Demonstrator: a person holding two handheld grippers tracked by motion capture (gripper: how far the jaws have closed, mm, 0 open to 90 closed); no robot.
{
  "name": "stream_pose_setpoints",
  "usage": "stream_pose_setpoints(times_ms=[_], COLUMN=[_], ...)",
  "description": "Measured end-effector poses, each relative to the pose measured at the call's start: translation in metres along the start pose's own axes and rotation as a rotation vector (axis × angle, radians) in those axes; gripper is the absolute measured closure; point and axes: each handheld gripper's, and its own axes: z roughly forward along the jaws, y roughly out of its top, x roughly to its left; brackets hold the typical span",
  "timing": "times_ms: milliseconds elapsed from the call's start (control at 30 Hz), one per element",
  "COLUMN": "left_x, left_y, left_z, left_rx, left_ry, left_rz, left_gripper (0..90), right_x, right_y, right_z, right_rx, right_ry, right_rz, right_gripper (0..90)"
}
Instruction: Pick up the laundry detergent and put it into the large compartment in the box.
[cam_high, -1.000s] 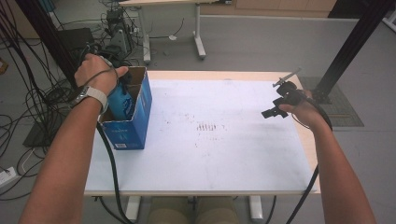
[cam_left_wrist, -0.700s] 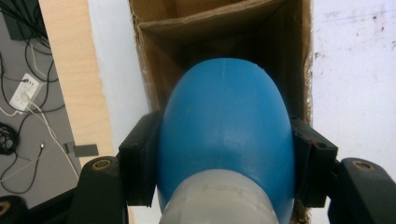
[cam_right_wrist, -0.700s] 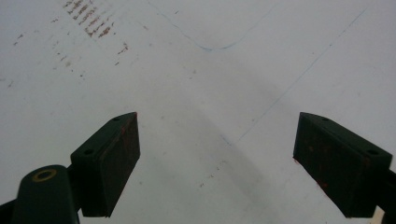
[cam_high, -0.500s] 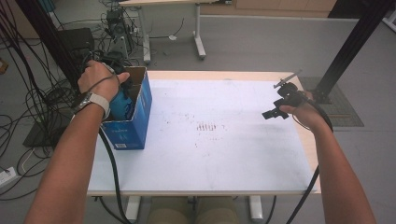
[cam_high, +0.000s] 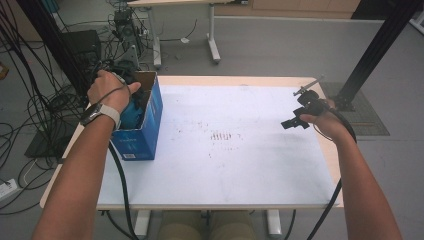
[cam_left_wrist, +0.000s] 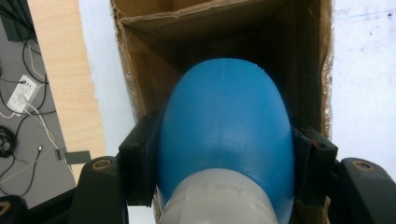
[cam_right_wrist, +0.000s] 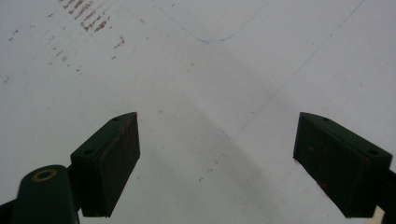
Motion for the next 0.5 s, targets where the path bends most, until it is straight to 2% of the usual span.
stream_pose_setpoints(times_ms=[500], left_x=[-0.003], left_y=[0.001], left_z=[0.014], left_rx=[0.008], left_ry=[0.0], left_rz=[0.026], left_gripper=[37.8], right_x=[0.0], right_y=[0.0], right_z=[0.0], right_rx=[0.002], right_ry=[-0.004], right_rz=[0.001], right_gripper=[14.7])
